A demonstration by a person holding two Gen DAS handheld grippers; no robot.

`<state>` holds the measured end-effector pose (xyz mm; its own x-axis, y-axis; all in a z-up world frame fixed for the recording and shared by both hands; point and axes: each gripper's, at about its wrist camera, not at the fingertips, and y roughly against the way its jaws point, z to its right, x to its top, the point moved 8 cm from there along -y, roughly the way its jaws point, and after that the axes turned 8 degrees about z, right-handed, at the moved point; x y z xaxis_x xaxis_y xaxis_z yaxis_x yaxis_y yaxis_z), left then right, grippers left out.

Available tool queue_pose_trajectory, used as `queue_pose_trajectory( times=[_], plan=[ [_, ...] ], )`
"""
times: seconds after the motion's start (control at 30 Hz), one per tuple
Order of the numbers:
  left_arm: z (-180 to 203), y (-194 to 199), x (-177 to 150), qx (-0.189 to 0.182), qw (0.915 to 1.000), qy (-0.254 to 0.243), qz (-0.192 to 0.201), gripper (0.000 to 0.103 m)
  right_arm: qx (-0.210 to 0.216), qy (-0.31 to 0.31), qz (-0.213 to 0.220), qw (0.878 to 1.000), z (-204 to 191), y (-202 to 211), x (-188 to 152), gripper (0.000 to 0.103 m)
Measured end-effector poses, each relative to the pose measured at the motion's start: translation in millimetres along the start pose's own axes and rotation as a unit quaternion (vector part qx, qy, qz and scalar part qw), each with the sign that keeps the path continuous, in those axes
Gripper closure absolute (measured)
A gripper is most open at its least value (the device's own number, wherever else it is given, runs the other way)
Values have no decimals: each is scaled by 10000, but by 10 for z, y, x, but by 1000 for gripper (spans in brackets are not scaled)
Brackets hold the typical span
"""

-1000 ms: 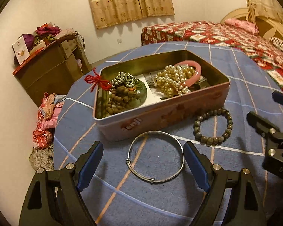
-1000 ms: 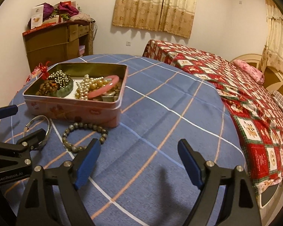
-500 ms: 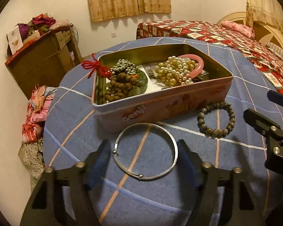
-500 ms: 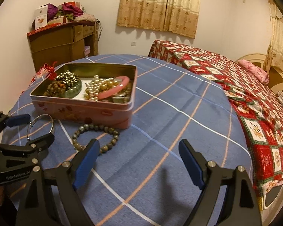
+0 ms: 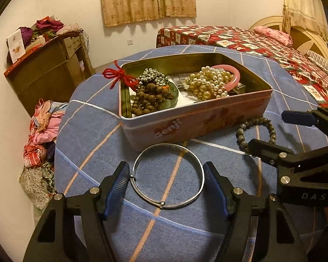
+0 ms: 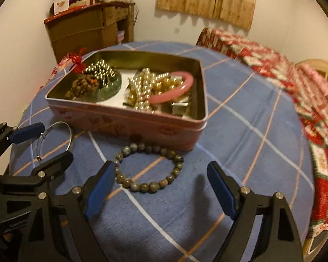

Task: Organize jewelry
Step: 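Move both open tools back to the silver bangle and dark bead bracelet, then grasp the silver bangle with the left tool while the right tool grasps the dark bead bracelet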

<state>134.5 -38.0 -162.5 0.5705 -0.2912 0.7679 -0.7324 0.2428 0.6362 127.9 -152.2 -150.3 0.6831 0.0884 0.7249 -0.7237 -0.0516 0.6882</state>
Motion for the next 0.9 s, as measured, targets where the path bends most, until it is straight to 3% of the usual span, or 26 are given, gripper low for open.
queue_pose_trajectory(
  times=[0.07,0.13,0.3,0.37,0.47,0.57,0.9],
  plan=[
    [0,9,-2,21,10000,-36,10,33,26,21,-32,10000,-2,1,-8,19],
    [-2,19,-5,58,10000,-67,24,33,32,93,-75,9999,-25,9,-44,33],
    [-36,34,-2,108,9999,-67,39,33,27,199,-49,9998,-49,42,-82,50],
    [-29,25,5,119,9999,-74,36,33,55,213,-42,9997,-74,49,-70,69],
    [-30,25,7,123,9999,-81,36,33,73,287,-32,9996,-116,61,-73,85],
    [-43,30,13,96,9999,-60,37,33,100,277,0,9996,-117,74,-83,92],
    [-25,173,30,-10,9999,27,141,34,133,177,436,9988,-58,335,-9,92]
  ],
)
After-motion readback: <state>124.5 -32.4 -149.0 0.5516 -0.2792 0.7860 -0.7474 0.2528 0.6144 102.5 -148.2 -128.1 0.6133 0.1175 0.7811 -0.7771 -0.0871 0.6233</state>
